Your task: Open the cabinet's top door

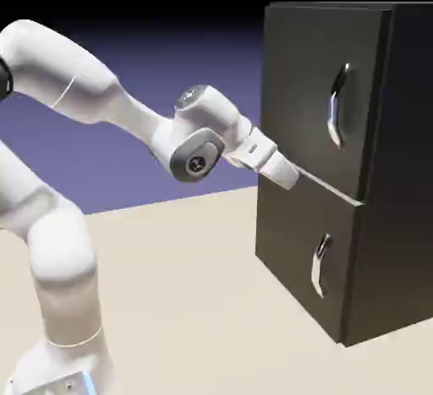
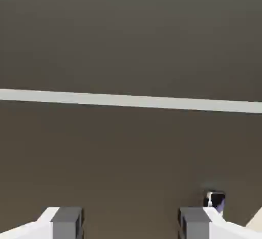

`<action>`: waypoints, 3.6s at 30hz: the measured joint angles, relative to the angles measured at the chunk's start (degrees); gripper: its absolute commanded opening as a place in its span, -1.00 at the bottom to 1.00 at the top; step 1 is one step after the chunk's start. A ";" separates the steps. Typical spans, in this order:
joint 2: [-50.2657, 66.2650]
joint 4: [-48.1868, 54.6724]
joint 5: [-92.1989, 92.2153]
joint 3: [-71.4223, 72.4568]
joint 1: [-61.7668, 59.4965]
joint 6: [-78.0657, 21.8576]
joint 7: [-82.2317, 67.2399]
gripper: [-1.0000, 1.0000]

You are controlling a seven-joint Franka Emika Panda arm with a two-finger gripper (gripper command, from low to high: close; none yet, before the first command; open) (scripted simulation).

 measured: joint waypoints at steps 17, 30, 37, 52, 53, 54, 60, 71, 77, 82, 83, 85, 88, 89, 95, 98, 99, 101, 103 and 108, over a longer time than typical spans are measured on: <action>-5.42 6.49 -42.37 -13.36 11.58 -1.28 33.09 0.00; -9.56 11.46 -74.77 -23.57 20.44 -2.26 58.39 0.00; -11.79 14.13 -92.21 -29.07 25.20 -2.78 72.01 0.00; -16.57 19.86 -129.60 -40.86 35.42 -3.91 101.20 0.00; -16.89 20.24 -132.09 -41.64 36.10 -3.98 103.15 0.00; -17.20 20.62 -134.58 -42.43 36.78 -4.06 105.10 0.00; -19.10 22.90 -149.41 -47.11 40.84 -4.51 116.68 0.00; -13.93 26.01 -148.67 -48.65 44.75 -8.89 118.28 -1.00; -14.35 19.04 -141.94 -37.93 32.29 -12.24 118.28 -1.00; -15.63 14.02 -135.58 -28.35 21.91 -13.96 118.19 -1.00; -16.02 13.07 -134.16 -26.37 19.83 -14.19 118.10 -1.00; -16.71 11.47 -131.62 -22.43 15.68 -14.30 118.24 -1.00; -18.13 9.19 -127.36 -16.45 9.45 -14.13 118.23 -1.00; -18.65 8.52 -125.94 -14.47 7.37 -13.93 118.24 -1.00; -22.41 5.29 -117.39 -2.93 -5.09 -11.15 118.28 -1.00; -24.71 4.12 -113.15 2.39 -11.32 -8.72 118.23 -1.00; -25.52 3.81 -111.81 4.07 -13.40 -7.75 118.23 -1.00; -27.16 3.30 -109.38 7.31 -17.55 -5.62 118.30 -1.00; -28.94 2.88 -106.95 10.32 -21.70 -3.18 118.30 -1.00; -34.84 1.04 -97.32 16.72 -31.83 3.66 114.91 -1.00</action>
